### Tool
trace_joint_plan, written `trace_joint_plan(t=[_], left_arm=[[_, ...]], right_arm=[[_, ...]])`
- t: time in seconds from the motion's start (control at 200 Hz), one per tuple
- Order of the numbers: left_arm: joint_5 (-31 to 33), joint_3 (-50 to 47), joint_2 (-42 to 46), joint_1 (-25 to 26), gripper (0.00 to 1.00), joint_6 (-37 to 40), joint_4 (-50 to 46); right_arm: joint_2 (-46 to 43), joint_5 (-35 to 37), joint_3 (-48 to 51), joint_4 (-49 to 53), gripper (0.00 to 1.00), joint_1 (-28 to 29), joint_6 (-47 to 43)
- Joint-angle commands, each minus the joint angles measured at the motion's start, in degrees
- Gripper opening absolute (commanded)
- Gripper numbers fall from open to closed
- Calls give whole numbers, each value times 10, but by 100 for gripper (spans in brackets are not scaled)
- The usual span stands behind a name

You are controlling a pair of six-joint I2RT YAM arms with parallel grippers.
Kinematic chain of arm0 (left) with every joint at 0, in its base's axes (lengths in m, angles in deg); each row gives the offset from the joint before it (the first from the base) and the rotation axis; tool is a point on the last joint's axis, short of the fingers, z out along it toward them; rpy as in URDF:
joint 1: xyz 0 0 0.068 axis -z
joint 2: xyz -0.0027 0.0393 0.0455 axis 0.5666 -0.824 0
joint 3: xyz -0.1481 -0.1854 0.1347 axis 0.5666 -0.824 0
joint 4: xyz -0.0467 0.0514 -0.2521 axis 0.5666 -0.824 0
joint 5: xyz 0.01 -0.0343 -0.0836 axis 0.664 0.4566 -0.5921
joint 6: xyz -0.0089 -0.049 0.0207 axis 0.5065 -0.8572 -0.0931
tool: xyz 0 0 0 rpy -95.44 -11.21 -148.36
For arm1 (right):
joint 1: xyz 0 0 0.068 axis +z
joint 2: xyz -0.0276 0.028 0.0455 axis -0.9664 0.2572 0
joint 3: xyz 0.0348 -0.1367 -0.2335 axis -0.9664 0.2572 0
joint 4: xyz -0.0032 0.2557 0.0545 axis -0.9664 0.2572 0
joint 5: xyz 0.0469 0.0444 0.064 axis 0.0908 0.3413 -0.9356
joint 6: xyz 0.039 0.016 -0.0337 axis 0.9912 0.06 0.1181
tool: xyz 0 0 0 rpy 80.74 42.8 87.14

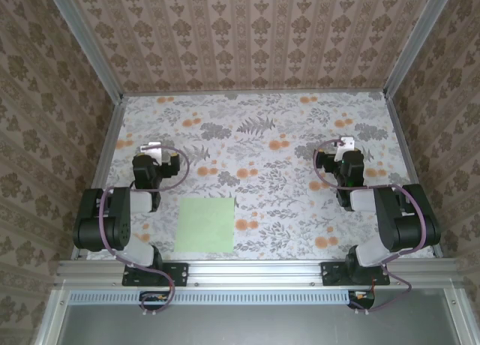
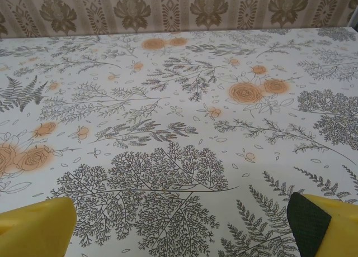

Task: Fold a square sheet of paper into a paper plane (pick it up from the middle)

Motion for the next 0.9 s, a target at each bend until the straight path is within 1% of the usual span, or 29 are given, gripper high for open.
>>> trace_joint_plan(t=[0.0,0.785,0.895], left_arm=[[-1,11,-3,-3,100,13,2],[-2,9,-1,-4,100,12,4],[42,1,16,-5,100,-4,8]], right_arm=[[4,-10,-2,-7,100,-3,-7],[3,-11,0,-10,100,-3,-8],[-31,-4,-10,34,100,-1,-9]])
